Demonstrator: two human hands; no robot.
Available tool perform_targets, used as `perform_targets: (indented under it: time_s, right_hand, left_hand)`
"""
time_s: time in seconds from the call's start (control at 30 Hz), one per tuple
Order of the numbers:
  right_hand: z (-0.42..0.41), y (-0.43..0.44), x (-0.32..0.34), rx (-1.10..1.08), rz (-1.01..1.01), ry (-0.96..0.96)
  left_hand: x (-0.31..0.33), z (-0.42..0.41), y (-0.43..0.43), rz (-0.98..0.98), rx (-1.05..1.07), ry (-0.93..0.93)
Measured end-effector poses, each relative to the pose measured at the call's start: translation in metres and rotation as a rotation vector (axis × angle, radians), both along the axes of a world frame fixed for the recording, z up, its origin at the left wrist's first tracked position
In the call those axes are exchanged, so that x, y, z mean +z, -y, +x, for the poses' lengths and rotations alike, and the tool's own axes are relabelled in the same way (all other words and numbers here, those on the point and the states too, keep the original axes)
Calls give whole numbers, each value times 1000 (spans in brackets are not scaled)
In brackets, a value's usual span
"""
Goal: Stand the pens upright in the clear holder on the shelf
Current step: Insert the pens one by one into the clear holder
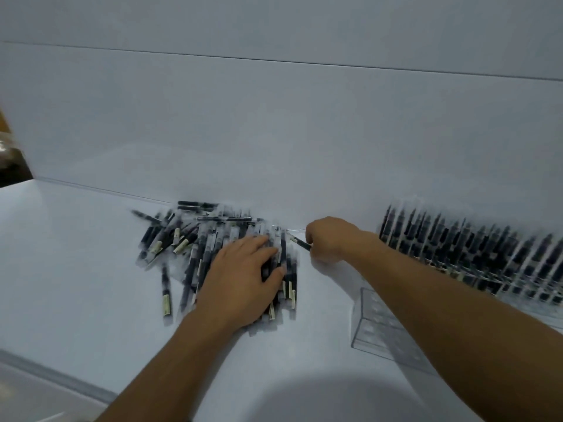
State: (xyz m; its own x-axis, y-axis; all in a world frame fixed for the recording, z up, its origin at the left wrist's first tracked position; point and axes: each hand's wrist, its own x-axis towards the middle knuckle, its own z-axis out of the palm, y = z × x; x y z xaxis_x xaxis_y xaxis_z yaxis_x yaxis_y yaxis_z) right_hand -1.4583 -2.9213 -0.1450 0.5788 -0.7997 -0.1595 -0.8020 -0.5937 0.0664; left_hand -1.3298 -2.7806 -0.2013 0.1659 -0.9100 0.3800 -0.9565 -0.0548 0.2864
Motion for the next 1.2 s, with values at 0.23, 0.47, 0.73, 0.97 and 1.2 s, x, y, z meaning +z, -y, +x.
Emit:
perform_targets:
  time_s: [0.23,0.47,0.73,0.97,1.2]
  right_hand:
    - [-19,-12,18,-34,84,193]
    - [-61,-35,45,10,82,568]
    - [-121,-54,39,-10,97,857]
    - [-153,-68,20,-42,65,890]
    - [-157,-69,11,-26,15,845]
  left_hand:
    - [12,1,5,61,-8,-6]
    - [46,-10,36,231,41,65]
    - [62,-27,78,425,177,180]
    - [66,-39,94,534,195,5]
    - [60,-41,105,525,166,-250]
